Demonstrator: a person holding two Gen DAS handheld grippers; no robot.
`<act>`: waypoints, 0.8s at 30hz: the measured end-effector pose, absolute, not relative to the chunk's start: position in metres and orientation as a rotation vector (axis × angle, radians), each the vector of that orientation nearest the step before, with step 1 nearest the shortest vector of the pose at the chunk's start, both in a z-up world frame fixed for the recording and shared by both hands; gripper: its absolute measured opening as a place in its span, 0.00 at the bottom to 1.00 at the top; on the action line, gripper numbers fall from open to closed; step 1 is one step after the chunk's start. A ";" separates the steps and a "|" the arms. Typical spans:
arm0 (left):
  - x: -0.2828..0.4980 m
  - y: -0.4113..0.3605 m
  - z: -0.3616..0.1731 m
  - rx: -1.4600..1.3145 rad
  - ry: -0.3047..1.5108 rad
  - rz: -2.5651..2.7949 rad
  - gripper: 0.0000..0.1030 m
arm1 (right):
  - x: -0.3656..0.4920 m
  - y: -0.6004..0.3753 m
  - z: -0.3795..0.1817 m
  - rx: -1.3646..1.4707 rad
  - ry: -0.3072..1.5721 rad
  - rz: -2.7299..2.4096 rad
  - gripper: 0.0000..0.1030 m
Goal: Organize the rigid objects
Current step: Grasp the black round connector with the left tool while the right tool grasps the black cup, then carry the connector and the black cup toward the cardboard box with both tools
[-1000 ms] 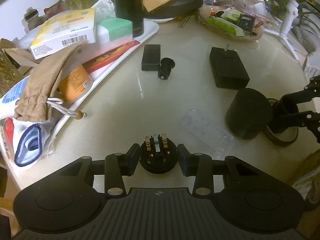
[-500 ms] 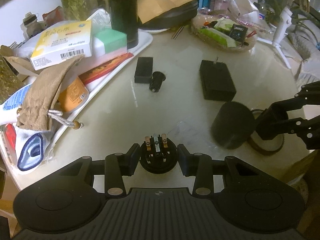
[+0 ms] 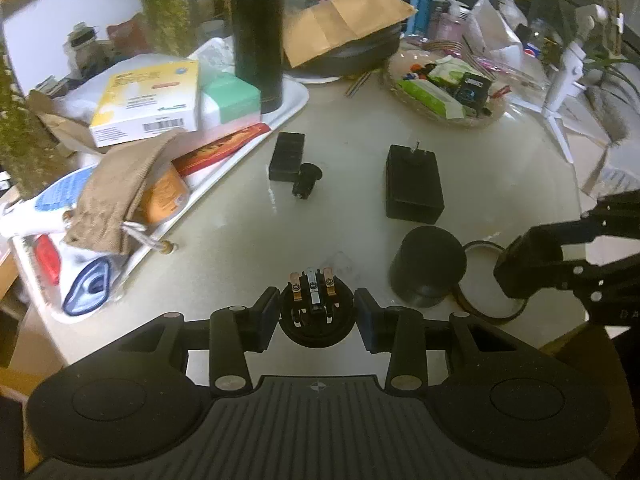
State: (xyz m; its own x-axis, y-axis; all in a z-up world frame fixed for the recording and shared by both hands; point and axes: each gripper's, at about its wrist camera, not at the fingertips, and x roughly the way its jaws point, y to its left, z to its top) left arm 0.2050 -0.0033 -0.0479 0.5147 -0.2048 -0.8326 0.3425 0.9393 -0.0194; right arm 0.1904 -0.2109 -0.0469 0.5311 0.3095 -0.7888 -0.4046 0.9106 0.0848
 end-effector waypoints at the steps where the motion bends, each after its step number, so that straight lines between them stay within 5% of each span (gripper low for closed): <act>1: 0.203 -0.004 -0.045 0.155 0.978 -0.322 0.39 | 0.189 -0.211 -0.046 -0.111 0.918 0.429 0.43; 24: 0.141 -0.024 0.000 0.138 0.996 -0.269 0.39 | 0.140 -0.212 -0.005 -0.051 0.913 0.458 0.44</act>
State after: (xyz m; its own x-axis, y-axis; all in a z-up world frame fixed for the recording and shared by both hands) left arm 0.1411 -0.0235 0.0004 0.5146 -0.1602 -0.8424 0.2854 0.9584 -0.0079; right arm 0.1397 -0.2124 -0.0049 0.5222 0.3610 -0.7726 -0.4039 0.9026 0.1487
